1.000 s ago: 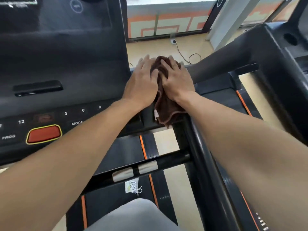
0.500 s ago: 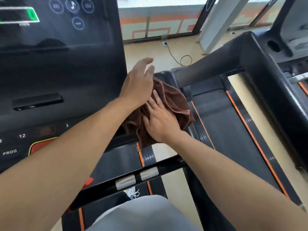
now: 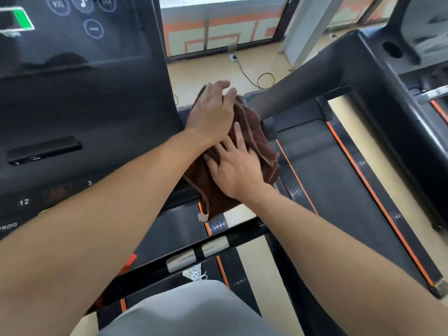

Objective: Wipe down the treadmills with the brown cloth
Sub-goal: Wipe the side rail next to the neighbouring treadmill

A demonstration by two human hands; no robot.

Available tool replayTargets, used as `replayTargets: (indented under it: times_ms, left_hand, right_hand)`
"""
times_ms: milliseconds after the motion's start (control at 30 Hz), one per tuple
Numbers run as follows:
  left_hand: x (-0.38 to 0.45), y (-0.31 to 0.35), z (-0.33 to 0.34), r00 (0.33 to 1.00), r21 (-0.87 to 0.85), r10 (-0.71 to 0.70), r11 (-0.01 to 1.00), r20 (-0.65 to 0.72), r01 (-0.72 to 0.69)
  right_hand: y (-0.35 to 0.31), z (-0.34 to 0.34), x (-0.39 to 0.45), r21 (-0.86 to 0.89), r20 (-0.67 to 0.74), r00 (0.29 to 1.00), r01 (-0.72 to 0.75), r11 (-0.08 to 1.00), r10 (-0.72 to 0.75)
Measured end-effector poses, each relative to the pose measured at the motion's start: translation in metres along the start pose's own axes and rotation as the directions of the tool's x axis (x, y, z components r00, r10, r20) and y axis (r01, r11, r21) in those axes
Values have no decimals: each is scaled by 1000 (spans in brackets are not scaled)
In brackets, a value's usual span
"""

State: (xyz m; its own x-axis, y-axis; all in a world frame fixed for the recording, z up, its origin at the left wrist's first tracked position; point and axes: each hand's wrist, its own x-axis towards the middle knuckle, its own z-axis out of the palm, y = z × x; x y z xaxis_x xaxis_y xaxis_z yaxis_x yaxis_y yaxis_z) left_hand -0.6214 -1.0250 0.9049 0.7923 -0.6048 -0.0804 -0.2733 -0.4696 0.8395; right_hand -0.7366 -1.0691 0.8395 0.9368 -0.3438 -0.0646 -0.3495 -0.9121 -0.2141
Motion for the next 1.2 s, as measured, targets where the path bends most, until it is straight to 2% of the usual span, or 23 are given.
replayTargets:
  times_ms: [67,133,267,367,467,533,600,667,733,867,933,1067,1200]
  left_hand:
    - [9,3,17,999,24,11,1000,43,-12]
    - [15,0,32,995,105,45,993,92,-55]
    - [24,-18,63,957,377,63,910,285,-172]
    - [27,-25,84,972,480,108,855,211,-199]
    - [32,-20,94,965,475,258,843,54,-252]
    - [32,-17,93,951,443,310,851,10,-282]
    - [26,-16,93,933,427,359,847,-19,-317]
    - [17,-15,93,922,436,387,826,19,-356]
    - [9,-16,97,917,484,380,783,124,-390]
    - [-26,-11,117,856,582,369,627,363,-517]
    - [-56,-6,137,820,603,394,555,416,-573]
    - [-127,-2,172,821,586,433,577,372,-569]
    - [-209,-6,201,811,543,500,610,303,-578]
  right_hand:
    - [10,3,-21,-50,-27,976,-219,974,218]
    - [21,2,-32,-65,-28,926,-377,924,376]
    - [41,-10,-34,6,27,870,-493,870,493]
    - [52,-18,-22,153,81,821,-570,807,564]
    - [57,-23,-13,206,142,801,-598,774,581]
    - [63,-26,-9,246,199,806,-591,768,557]
    - [73,-30,-6,424,255,837,-547,722,484]
    - [80,-36,-12,616,310,871,-489,617,381]
    - [84,-40,-28,703,342,890,-456,546,302]
    - [85,-49,-86,709,368,895,-446,546,253]
    - [90,-48,-122,695,366,889,-458,554,275]
    - [96,-45,-197,642,374,864,-504,578,338]
    - [99,-34,-274,520,362,839,-543,659,406]
